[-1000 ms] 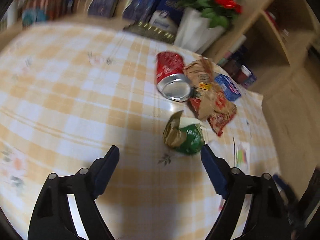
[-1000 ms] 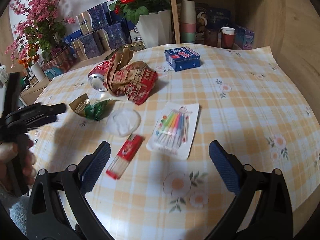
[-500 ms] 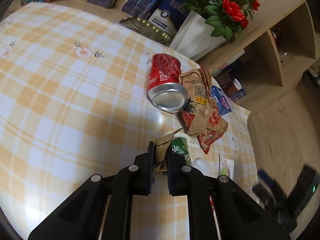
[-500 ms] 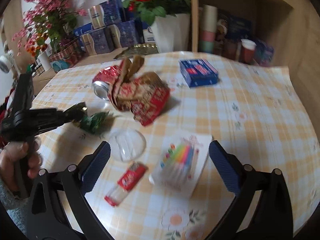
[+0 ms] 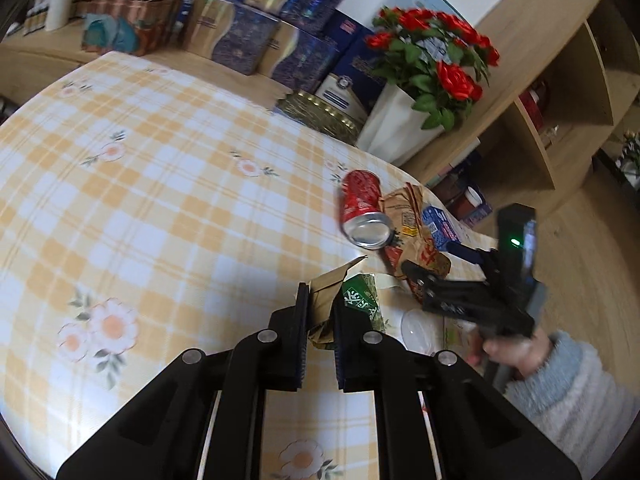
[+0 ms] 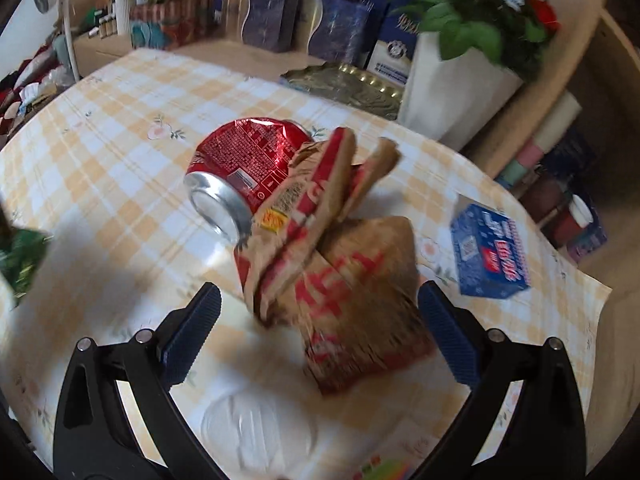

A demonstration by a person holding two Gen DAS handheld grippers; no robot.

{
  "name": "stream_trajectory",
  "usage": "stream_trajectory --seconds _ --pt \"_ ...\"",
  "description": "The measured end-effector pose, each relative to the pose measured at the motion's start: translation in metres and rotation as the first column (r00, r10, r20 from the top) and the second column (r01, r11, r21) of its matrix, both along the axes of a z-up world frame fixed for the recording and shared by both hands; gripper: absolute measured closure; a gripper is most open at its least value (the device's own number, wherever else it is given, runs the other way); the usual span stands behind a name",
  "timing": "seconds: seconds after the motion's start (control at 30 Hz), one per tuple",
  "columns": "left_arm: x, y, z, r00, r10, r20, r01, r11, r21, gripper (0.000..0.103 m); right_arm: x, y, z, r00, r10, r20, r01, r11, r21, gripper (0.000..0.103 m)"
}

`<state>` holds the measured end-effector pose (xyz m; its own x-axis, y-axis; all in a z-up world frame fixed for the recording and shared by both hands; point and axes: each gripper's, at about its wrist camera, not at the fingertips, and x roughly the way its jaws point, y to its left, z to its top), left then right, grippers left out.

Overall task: Collect trash
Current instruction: 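Grasp the green wrapper with the left tool while the right tool reaches the brown paper bag, then carry the brown paper bag over the bin and open the right tool while the left tool holds the wrapper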

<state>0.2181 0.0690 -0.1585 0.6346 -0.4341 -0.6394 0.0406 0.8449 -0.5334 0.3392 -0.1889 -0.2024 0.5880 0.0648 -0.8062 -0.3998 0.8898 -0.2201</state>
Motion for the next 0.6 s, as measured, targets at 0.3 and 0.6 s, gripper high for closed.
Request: stream_trajectory --seconds 0.3,0.6 --pt "-0.013 0.015 -0.002 1.000 0.015 -0.002 -0.015 1.000 -0.016 0.092 0.024 0.006 -0.019 0.997 -0.054 -0.055 0.050 0.996 -0.074 0.012" --pt "-0.028 0.017 0.009 1.000 -0.008 0.016 0.008 1.000 -0.007 0.092 -0.024 -0.013 0.029 0.997 -0.019 0.070 0.019 1.000 0.011 0.016"
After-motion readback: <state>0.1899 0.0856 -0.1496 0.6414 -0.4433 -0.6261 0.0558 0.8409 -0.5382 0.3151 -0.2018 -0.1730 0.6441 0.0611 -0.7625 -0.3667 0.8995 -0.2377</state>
